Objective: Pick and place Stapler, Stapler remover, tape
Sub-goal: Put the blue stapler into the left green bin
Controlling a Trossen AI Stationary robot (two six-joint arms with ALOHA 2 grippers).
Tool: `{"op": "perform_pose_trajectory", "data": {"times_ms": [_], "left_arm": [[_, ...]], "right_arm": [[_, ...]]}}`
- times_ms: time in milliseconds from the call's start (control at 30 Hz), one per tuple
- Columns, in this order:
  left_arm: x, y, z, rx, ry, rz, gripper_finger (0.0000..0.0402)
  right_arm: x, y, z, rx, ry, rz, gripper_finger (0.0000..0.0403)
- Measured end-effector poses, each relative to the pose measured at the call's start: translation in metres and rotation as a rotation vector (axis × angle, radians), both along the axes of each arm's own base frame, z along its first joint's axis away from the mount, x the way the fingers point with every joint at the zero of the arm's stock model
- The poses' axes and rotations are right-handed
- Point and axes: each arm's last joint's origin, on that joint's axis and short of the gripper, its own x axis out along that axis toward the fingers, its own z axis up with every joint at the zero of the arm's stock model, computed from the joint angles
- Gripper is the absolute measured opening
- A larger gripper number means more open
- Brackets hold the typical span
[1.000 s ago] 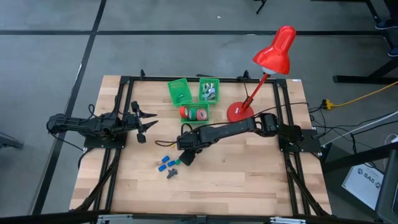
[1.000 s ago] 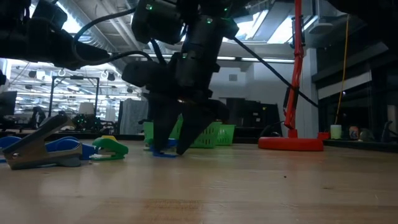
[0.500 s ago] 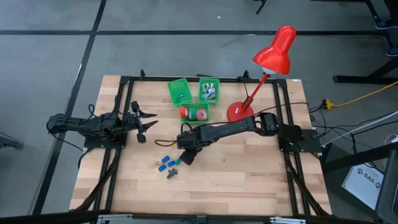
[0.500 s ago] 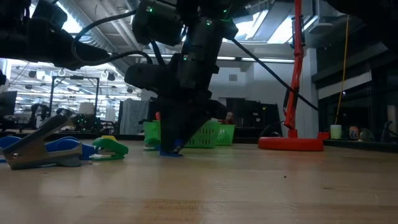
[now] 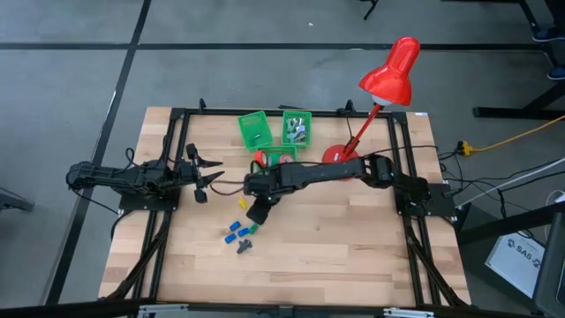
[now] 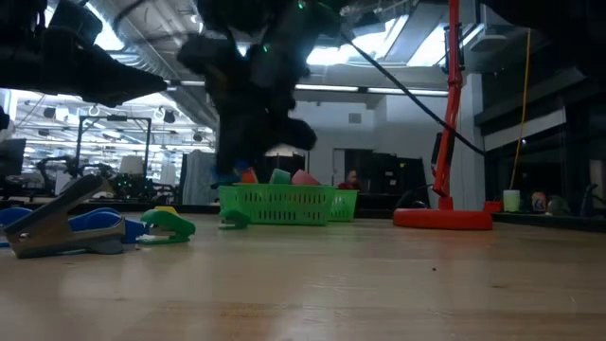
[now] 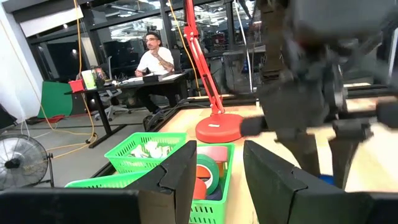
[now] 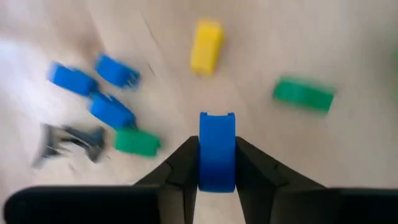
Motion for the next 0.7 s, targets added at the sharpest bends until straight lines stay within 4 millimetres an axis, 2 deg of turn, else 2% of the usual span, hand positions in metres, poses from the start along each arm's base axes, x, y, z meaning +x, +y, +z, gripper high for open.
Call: {"op": "perform_pose_trajectory", "data": {"times_ms": [133, 333, 467, 700], "left_arm": [[0.0, 0.0, 0.0, 0.0, 0.0, 0.0, 0.0128], [0.0, 0.0, 0.0, 0.0, 0.0, 0.0, 0.0127], [0.0, 0.0, 0.0, 0.0, 0.0, 0.0, 0.0128], [0.0, 0.0, 0.0, 0.0, 0.0, 0.0, 0.0127]], "right_arm": [[0.008, -0.013, 0.023, -0.049, -0.087, 0.028, 0.0076], [0.015, -0.047, 0.052, -0.116, -0.184, 0.007, 0.0086], [0.016, -0.076, 0.061, -0.137, -0.221, -0.026, 0.0094], [0.013, -0.133, 0.066, -0.171, -0.263, -0.113, 0.0078]]}}
